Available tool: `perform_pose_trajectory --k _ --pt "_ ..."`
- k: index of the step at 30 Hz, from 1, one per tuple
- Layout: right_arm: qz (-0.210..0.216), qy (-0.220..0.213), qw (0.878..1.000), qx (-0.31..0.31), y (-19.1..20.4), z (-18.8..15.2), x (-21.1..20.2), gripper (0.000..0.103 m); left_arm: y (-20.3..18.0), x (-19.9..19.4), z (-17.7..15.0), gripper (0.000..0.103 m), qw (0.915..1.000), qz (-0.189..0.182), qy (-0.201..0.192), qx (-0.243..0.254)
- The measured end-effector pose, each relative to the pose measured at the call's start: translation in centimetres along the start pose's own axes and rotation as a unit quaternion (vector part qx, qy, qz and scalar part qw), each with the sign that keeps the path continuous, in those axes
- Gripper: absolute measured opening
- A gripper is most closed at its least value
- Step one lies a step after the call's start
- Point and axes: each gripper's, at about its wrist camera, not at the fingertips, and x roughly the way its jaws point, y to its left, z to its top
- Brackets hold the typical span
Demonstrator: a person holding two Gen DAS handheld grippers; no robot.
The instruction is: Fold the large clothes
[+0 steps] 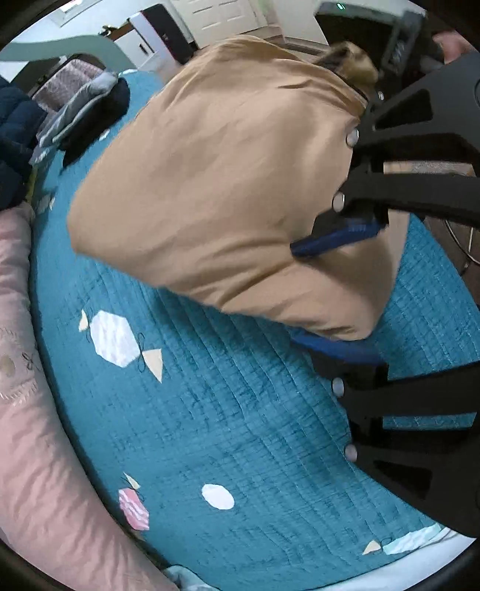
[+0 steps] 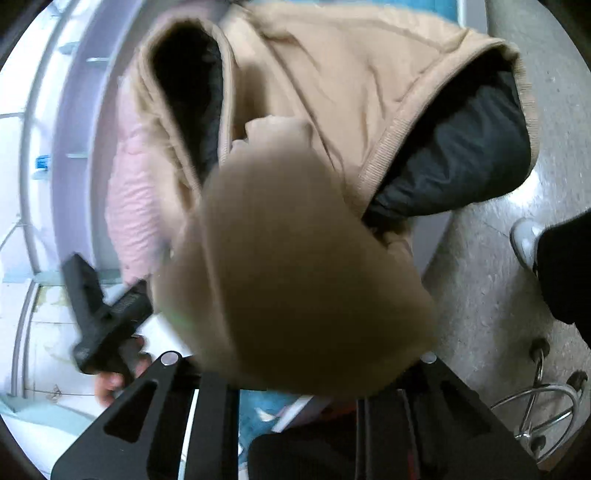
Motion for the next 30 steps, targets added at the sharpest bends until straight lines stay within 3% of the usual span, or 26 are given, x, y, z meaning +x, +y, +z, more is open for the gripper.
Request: perform_pose_trajectory --k 2,4,6,9,11,13,17,21,23,25,30 --pt "0.011 -0.011 1.000 -0.008 0.2 -0.1 -0.1 0.030 0.1 0.2 0.1 0.067 0.9998 0.013 -0.011 -0.002" --pt "0.004 -0.036 0.999 -0.009 1.0 -0.7 -1.0 0.047 0.0 -0.1 0.0 0.071 0.9995 0.020 -0.025 0.004" --pt "0.001 -0.054 0.999 -0.002 1.2 -1.2 -1.9 0.050 0.3 -1.2 -0.5 0.081 0.9987 0.017 -0.046 0.011" --pt "-0.003 -0.079 0.996 0.031 0.5 -2.1 -2.5 0.061 0.1 -2.5 -1.0 0.081 0.9973 0.029 -0.067 0.004" --pt "0.003 -0.069 0.996 0.052 -0.2 -2.5 -1.5 0.065 -0.2 -3.5 -1.2 0.081 0.9957 0.043 -0.082 -0.001" --pt "0.029 -0.067 0.993 0.097 -3.4 -2.7 -1.9 0.071 -0.5 -4.8 -1.7 0.081 0.9944 0.039 -0.099 -0.006" --pt "0.099 -0.044 0.977 0.185 -6.6 -3.2 -1.0 0.072 -1.2 -6.3 -3.1 0.084 0.9928 0.024 -0.116 -0.018" --pt "0.126 -0.040 0.965 0.228 -7.7 -3.2 1.0 0.074 -1.1 -6.0 -4.2 0.084 0.9938 0.016 -0.105 -0.031" --pt "0.130 -0.038 0.964 0.231 -8.3 -3.5 2.0 0.088 -1.1 -5.7 -4.3 0.084 0.9944 0.015 -0.098 -0.035" --pt "0.154 -0.032 0.959 0.236 -9.0 -3.7 2.4 0.089 -0.9 -5.7 -4.4 0.084 0.9946 0.015 -0.096 -0.038" --pt "0.179 -0.046 0.964 0.191 -8.2 -1.0 2.0 0.088 -0.8 -5.8 -4.1 0.084 0.9949 0.013 -0.094 -0.034"
